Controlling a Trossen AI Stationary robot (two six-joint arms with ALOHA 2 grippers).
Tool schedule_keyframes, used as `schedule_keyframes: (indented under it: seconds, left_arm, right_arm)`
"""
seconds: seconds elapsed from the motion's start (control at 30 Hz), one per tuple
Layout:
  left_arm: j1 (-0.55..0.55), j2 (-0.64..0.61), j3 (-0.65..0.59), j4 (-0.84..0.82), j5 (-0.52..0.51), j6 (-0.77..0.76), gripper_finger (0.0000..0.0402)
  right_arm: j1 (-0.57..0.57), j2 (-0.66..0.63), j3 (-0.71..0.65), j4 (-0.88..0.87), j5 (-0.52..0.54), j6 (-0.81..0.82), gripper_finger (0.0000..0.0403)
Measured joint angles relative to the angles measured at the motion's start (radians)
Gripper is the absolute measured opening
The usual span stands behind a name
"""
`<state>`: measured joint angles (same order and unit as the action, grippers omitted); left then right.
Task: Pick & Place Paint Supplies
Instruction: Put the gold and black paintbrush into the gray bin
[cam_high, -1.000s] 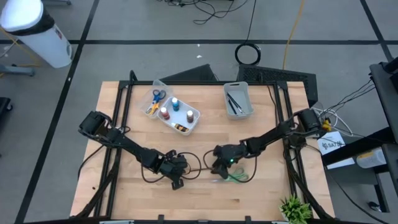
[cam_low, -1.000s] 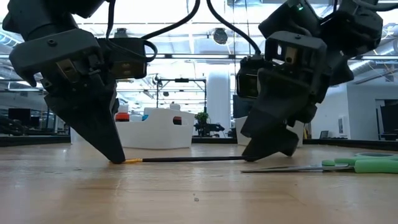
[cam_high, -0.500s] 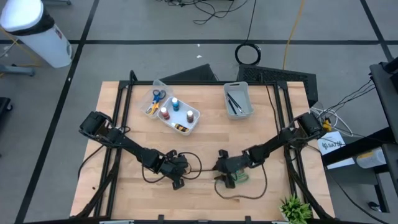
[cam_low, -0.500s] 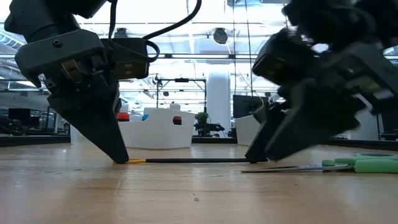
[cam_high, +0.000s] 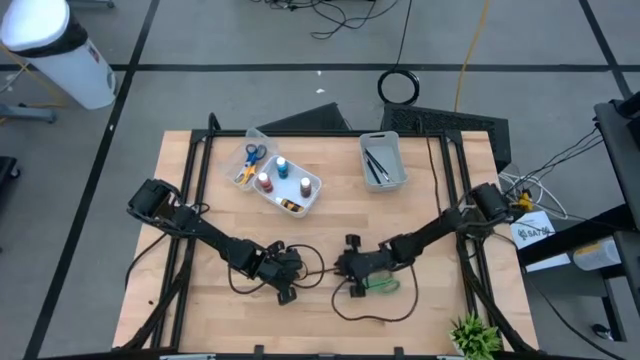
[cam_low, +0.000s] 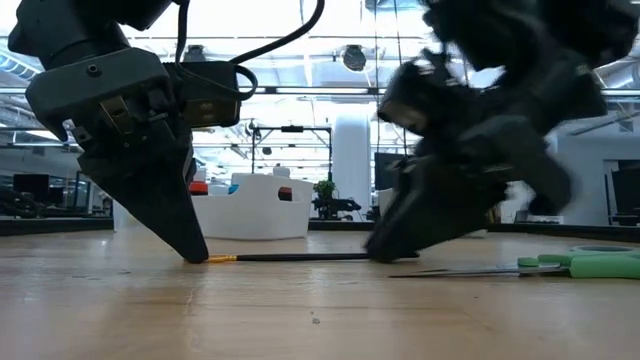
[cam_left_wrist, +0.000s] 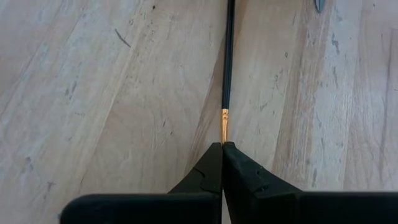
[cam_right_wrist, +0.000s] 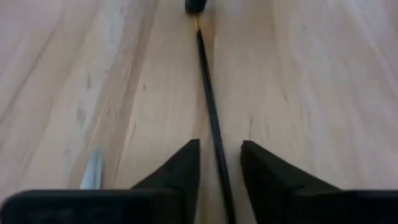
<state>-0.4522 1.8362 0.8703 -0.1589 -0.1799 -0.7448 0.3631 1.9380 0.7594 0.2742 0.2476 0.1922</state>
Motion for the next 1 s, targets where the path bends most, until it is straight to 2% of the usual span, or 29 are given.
schedule_keyframes:
  seconds: [0.23, 0.37, 0.5, 0.6, 0.77, 0.83, 1.0]
  left_arm:
    - [0.000, 0.000, -0.001, 0.002, 0.001, 0.001, 0.0005]
    - [0.000, 0.000, -0.001, 0.003, 0.002, 0.001, 0.0010]
    - [0.000, 0.000, -0.001, 0.004, -0.001, 0.002, 0.0005]
    - [0.003, -0.012, -0.002, 0.006, -0.002, 0.015, 0.0009]
    - [-0.009, -0.109, -0.014, 0.009, -0.090, 0.089, 0.0024]
    - [-0.014, -0.166, -0.004, 0.072, -0.125, 0.129, 0.0019]
    - [-0.036, -0.270, -0.004, 0.105, -0.180, 0.212, 0.0005]
  right_arm:
    - [-0.028, 0.125, 0.005, 0.176, -0.107, -0.107, 0.0010]
    - [-0.026, 0.148, 0.004, 0.236, -0.117, -0.111, 0.0005]
    - [-0.011, 0.135, 0.004, 0.235, -0.059, -0.117, 0.0003]
    - [-0.007, 0.101, 0.002, 0.225, -0.053, -0.128, 0.0002]
    - [-0.005, 0.015, -0.005, 0.181, -0.033, -0.126, 0.0000]
    - [-0.004, -0.030, -0.005, 0.195, -0.023, -0.126, 0.0000]
    - [0.021, -0.155, -0.011, 0.149, 0.039, -0.155, 0.0000]
